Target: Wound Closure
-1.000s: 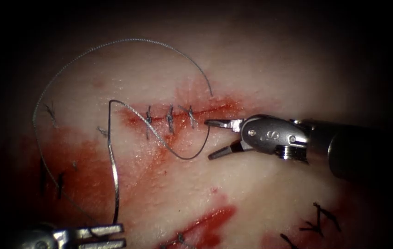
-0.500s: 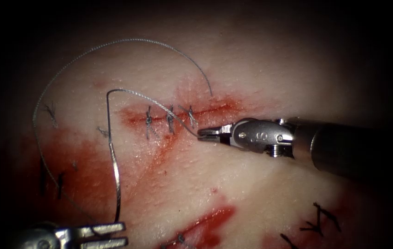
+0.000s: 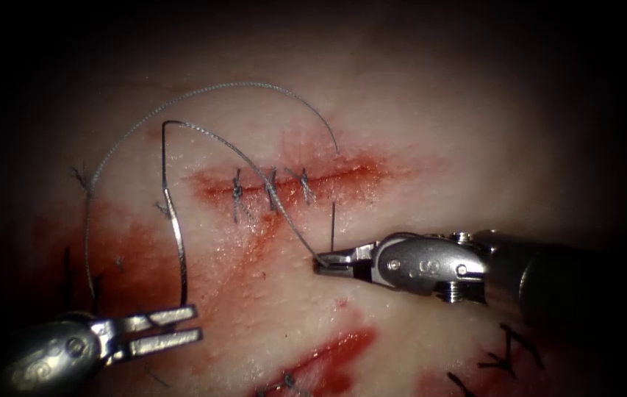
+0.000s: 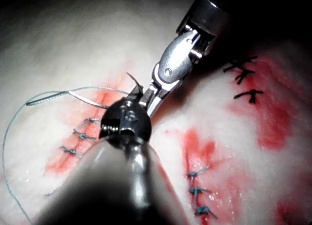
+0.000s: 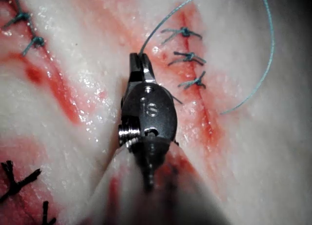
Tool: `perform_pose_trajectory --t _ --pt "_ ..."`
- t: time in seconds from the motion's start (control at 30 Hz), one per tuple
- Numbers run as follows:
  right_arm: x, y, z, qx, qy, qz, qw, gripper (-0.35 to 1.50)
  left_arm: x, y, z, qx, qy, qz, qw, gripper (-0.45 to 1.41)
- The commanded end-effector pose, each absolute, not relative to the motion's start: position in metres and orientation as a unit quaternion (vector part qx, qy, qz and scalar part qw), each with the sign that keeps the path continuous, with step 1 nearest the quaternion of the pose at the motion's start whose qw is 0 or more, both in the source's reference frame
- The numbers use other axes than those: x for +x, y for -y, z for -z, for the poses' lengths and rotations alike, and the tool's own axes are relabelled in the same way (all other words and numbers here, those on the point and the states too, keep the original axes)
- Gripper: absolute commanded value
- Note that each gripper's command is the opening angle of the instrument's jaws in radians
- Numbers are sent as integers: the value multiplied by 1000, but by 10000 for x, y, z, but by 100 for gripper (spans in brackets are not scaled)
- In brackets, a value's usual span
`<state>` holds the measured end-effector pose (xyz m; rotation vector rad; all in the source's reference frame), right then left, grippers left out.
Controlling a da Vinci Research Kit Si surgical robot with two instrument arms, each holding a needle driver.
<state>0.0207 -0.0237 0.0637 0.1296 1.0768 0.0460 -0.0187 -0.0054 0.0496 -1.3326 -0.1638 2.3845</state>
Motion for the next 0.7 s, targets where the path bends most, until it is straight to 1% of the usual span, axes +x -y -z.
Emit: perform_pose_trajectory --t 0.03,0.37,0.53,0.6,0.67,0.7 --pt "221 244 -620 69 -518 -20 852 -35 -192 48 -502 -475 57 -854 202 -45" --pt "251 284 -527 122 -548 11 827 -35 -188 46 -503 -472 46 -856 207 -45" --pt "260 287 -510 131 -555 17 821 -35 -183 44 -500 -472 39 -856 207 -45" --pt "259 276 -511 130 -559 11 819 36 -180 43 -498 -471 36 -857 207 -45" --pt "253 261 -515 110 -564 -9 818 98 -177 42 -497 -469 27 -858 207 -45" --pt "250 255 -518 99 -564 -16 820 111 -176 42 -496 -468 25 -858 209 -45"
